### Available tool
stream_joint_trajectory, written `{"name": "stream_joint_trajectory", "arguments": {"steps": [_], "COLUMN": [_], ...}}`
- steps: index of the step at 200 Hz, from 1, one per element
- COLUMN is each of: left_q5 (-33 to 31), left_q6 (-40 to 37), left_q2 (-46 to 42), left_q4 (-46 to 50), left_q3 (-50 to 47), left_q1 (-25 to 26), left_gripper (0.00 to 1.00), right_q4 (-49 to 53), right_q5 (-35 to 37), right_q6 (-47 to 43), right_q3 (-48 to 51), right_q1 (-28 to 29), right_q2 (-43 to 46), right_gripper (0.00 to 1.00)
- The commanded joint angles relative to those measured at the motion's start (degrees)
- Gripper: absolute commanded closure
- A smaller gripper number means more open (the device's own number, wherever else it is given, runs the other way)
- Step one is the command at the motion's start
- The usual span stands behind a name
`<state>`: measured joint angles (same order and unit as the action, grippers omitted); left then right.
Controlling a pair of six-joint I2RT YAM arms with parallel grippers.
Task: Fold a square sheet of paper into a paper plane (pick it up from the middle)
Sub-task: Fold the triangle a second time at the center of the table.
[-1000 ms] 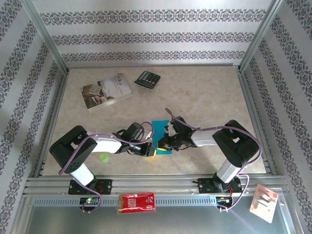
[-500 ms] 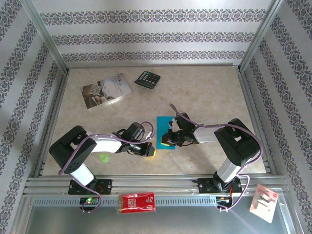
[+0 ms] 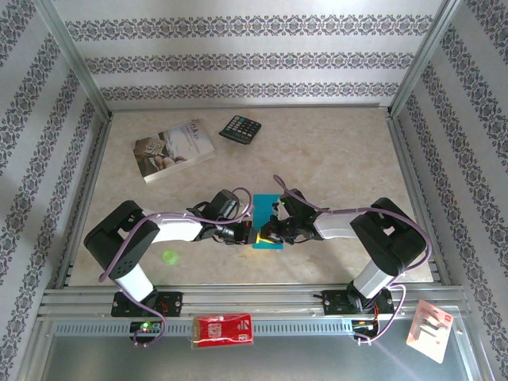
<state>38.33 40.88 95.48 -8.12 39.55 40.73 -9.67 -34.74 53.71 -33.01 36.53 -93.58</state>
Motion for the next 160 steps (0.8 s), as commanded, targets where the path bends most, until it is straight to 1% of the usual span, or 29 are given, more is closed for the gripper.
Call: {"name": "stream_joint_trajectory", "arguments": {"steps": [1,56,74,103,119,160], "left_q5": [-1.74,-2.61,-4.34,-9.06,-9.89,-9.57], "left_q6": [-1.88,-3.25,-4.2,-6.25,-6.01,-5.55], "left_q2": [1.02,3.38,3.87,4.35,4.96,6.01], "left_q4": [3.28,6.14,9.33,16.49,17.08,16.54], "left_q3": [1.31,2.12,3.04,4.29,3.28,0.22], "left_q1": [-0.74,-0.72,-0.33,0.59,0.58,0.58], "left_gripper": [1.0,1.0,1.0,1.0,1.0,1.0], "right_q4": [1.91,1.83,1.78,1.59,1.78,2.1], "right_q5": [1.69,1.53,1.09,0.39,0.2,0.21], "right_q6": [0.27,0.28,0.34,0.68,0.52,-0.83], "right_q3": [0.93,0.5,-0.03,-0.49,-0.64,-0.34], "right_q1": [0.46,0.32,0.31,-0.27,-0.66,-2.63], "right_q2": [-0.04,-0.9,-0.99,-0.6,-0.57,-1.08], "right_gripper": [0.98,0.98,0.98,0.97,0.97,0.97]}}
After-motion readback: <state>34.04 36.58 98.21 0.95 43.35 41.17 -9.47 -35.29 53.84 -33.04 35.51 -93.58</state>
